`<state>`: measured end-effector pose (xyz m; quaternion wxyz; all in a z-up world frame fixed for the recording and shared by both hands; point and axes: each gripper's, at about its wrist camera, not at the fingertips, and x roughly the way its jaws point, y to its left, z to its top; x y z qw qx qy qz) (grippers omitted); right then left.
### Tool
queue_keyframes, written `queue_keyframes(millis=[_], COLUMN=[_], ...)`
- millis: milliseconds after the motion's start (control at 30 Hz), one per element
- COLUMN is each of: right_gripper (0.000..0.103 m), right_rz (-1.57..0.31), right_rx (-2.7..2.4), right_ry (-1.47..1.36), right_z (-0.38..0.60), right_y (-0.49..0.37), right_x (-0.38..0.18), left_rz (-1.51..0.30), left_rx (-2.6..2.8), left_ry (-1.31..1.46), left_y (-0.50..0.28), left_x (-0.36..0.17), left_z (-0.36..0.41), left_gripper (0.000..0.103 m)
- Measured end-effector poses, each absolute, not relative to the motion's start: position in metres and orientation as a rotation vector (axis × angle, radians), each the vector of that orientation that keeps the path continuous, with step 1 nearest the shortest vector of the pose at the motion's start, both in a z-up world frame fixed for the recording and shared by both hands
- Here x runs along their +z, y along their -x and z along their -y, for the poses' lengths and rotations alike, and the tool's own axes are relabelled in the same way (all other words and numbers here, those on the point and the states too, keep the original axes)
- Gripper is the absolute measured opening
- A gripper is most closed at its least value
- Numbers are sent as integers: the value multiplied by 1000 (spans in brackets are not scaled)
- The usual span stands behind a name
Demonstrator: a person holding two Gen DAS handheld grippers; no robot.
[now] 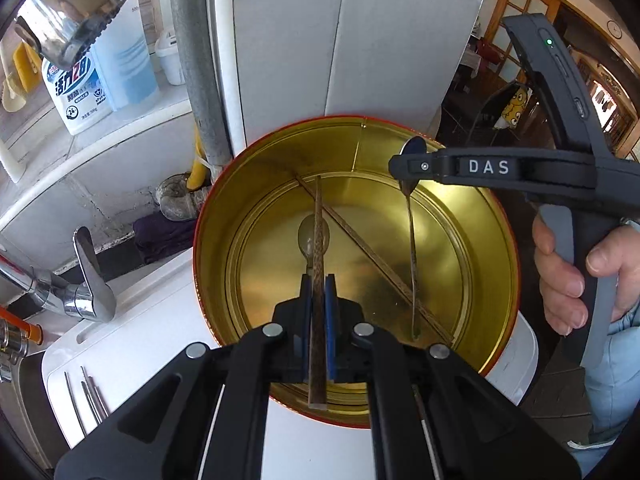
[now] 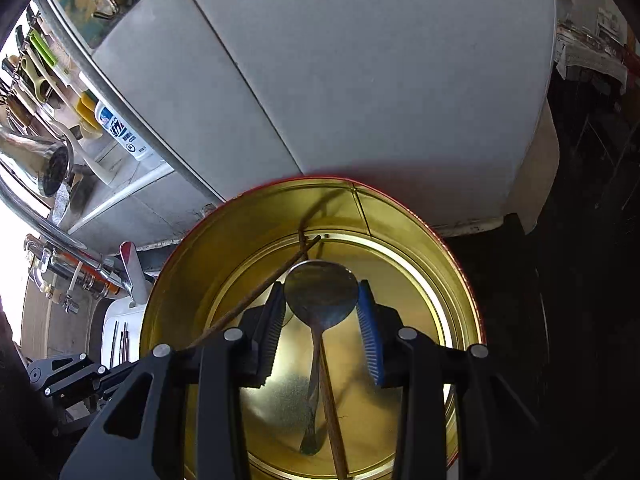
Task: Organize utensils
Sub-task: 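Carry the chopstick with the left tool while the right tool carries the steel spoon over the tin, then open the left tool to drop the chopstick while the right tool drops the steel spoon into the tin, then move both open tools back over the remaining chopsticks on the board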
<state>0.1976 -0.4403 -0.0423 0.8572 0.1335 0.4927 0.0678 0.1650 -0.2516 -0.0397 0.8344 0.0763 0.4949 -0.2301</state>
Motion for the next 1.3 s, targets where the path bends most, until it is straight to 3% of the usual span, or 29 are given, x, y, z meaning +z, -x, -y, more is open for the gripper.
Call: queue_keyframes(millis=[300, 367, 400, 433, 467, 500, 733, 1300], right_gripper=[38, 42, 49, 67, 79, 81, 88, 88], right_rz=[-1065, -1040, -1019, -995, -965, -937, -892, -867], right_rx=[177, 177, 172, 162, 145, 126, 115, 100], right_ry=[-244, -222, -217, -212, -207, -194, -129, -166], right_z=[427, 422, 421, 421, 421, 421, 415, 423], right_y=[-207, -203, -200, -197, -193, -190, -179, -163], right_x=[-53, -46, -42, -37, -32, -27, -16, -3], left_rz=[-1066, -1059, -1049, -1037, -1017, -989, -974, -938], left_rx=[-500, -503, -492, -479, -468, -469, -482, -485], left_ry=[-226, -271, -295, -313, -322, -319, -326, -301], left_y=[-161, -157, -155, -153, -153, -151, -146, -131], left_x=[-52, -50, -50, -48, -46, -43, -38, -24], left_z=[258, 259, 261, 261, 262, 261, 262, 255], left_gripper=[6, 10, 16, 43, 73, 76, 76, 76])
